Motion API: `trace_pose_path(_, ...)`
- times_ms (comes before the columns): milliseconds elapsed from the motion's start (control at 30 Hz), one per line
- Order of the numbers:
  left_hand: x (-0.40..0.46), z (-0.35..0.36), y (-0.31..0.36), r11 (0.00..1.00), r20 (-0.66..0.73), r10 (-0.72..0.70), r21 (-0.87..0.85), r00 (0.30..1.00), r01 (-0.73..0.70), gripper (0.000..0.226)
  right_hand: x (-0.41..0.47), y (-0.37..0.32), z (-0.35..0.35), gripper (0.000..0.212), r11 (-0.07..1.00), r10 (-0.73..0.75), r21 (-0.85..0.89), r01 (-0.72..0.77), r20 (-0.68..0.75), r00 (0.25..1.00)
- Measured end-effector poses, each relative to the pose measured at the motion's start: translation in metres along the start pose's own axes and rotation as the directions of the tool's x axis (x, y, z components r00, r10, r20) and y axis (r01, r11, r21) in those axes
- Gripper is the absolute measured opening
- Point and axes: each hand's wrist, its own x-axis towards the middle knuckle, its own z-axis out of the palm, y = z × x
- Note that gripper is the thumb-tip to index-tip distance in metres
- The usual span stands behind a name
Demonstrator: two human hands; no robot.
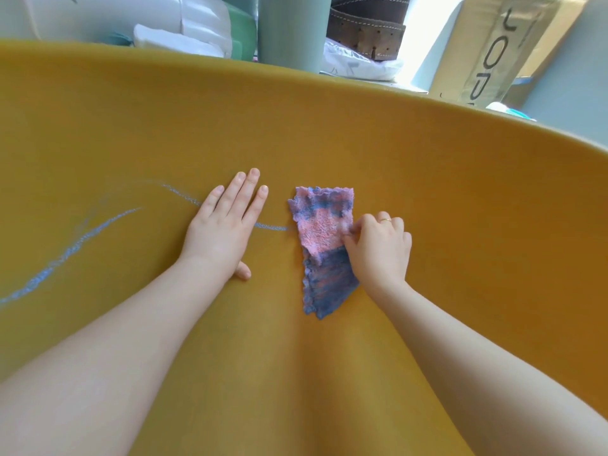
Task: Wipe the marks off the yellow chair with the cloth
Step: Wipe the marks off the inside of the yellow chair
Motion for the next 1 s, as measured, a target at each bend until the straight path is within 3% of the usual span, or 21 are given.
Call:
trace_pose_path(67, -0.001, -0.001, 0.001, 1.0, -0.005, -0.021, 0.007, 1.0, 0.021, 0.134, -0.003, -0.003, -0.001, 0.021, 0.998, -0.005, 0.062, 0.002, 0.049, 0.999)
trace_pose_path(133, -0.004, -0.003, 0.003, 0.999, -0.009, -0.05, -0.002, 0.999, 0.05, 0.131, -0.007, -0.005, -0.012, 0.013, 0.931, 0.014, 0.361, -0.057, 0.119, 0.993)
trace_pose_path(200, -0.015, -0.001, 0.007, 0.995, -0.049, -0.079, -0.065, 0.996, 0.076, 0.121, -0.016, -0.002, -0.03, 0.015, 0.696, 0.022, 0.686, -0.212, 0.274, 0.961)
trace_pose_path(300, -0.042, 0.003, 0.025, 0.91, -0.084, -0.087, -0.412, 0.993, 0.045, 0.088, -0.029, 0.012, -0.061, 0.024, 0.382, -0.079, 0.84, -0.386, 0.445, 0.892)
trace_pose_path(333, -0.052, 0.001, 0.034, 0.76, -0.021, -0.117, -0.646, 0.993, 0.076, 0.077, -0.033, 0.016, -0.07, 0.025, 0.296, -0.128, 0.852, -0.432, 0.484, 0.866)
trace_pose_path(367, -0.062, -0.004, 0.042, 0.483, 0.11, -0.134, -0.86, 0.985, 0.162, 0.065, -0.037, 0.02, -0.078, 0.027, 0.226, -0.169, 0.852, -0.471, 0.511, 0.843)
trace_pose_path(400, -0.072, -0.012, 0.05, 0.147, 0.251, -0.099, -0.953, 0.963, 0.264, 0.053, -0.041, 0.023, -0.086, 0.028, 0.188, -0.197, 0.848, -0.496, 0.527, 0.827)
trace_pose_path(433, -0.081, -0.02, 0.059, -0.151, 0.343, -0.046, -0.931, 0.938, 0.333, 0.043, -0.045, 0.026, -0.093, 0.029, 0.174, -0.208, 0.84, -0.513, 0.541, 0.815)
trace_pose_path(467, -0.089, -0.026, 0.065, -0.355, 0.393, 0.007, -0.859, 0.92, 0.37, 0.039, -0.048, 0.027, -0.099, 0.03, 0.169, -0.208, 0.83, -0.532, 0.558, 0.804)
trace_pose_path(533, -0.102, -0.036, 0.075, -0.539, 0.385, 0.094, -0.756, 0.918, 0.372, 0.041, -0.054, 0.028, -0.108, 0.03, 0.16, -0.171, 0.789, -0.593, 0.614, 0.771)
trace_pose_path(667, -0.118, -0.055, 0.083, -0.571, 0.23, 0.111, -0.781, 0.967, 0.252, 0.03, -0.062, 0.027, -0.118, 0.021, 0.098, -0.128, 0.719, -0.688, 0.695, 0.708)
trace_pose_path(767, -0.123, -0.062, 0.088, -0.472, 0.211, 0.121, -0.848, 0.97, 0.243, 0.015, -0.067, 0.028, -0.12, 0.017, 0.053, -0.12, 0.684, -0.728, 0.728, 0.675)
trace_pose_path(867, -0.122, -0.055, 0.092, -0.391, 0.272, 0.034, -0.882, 0.962, 0.263, 0.014, -0.069, 0.028, -0.122, 0.018, 0.061, -0.171, 0.636, -0.77, 0.766, 0.619)
trace_pose_path(1000, -0.125, -0.057, 0.097, -0.488, 0.24, -0.004, -0.848, 0.971, 0.208, 0.011, -0.07, 0.037, -0.119, 0.015, 0.131, -0.243, 0.623, -0.771, 0.774, 0.585)
